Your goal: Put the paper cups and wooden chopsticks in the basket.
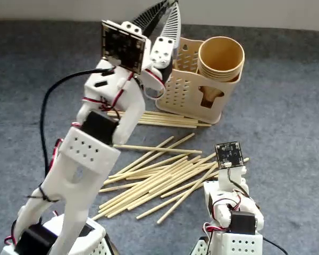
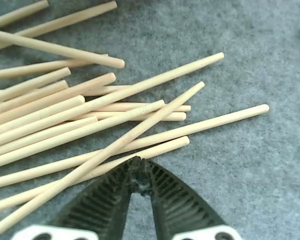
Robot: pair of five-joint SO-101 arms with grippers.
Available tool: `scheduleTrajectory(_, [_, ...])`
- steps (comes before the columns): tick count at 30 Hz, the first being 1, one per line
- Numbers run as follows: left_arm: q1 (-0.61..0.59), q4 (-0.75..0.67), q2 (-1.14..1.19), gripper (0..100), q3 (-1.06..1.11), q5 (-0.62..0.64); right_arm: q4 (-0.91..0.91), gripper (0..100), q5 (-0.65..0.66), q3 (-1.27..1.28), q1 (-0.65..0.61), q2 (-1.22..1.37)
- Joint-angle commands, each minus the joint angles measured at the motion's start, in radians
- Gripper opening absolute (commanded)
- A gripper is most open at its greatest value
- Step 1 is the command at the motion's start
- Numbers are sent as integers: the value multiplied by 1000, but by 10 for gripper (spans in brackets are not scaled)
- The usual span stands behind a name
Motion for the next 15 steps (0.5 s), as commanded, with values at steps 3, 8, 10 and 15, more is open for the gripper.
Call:
scheduleTrajectory(3, [22,-203,91,5,38,3,1,6,9,154,8,-12])
scheduleTrajectory(8, [10,-206,179,5,28,3,1,6,9,154,8,-12])
scheduleTrajectory(10, [5,-206,202,5,24,3,1,6,9,154,8,-12])
scheduleTrajectory(15, [-1,-196,225,16,24,3,-1,6,9,154,8,-12])
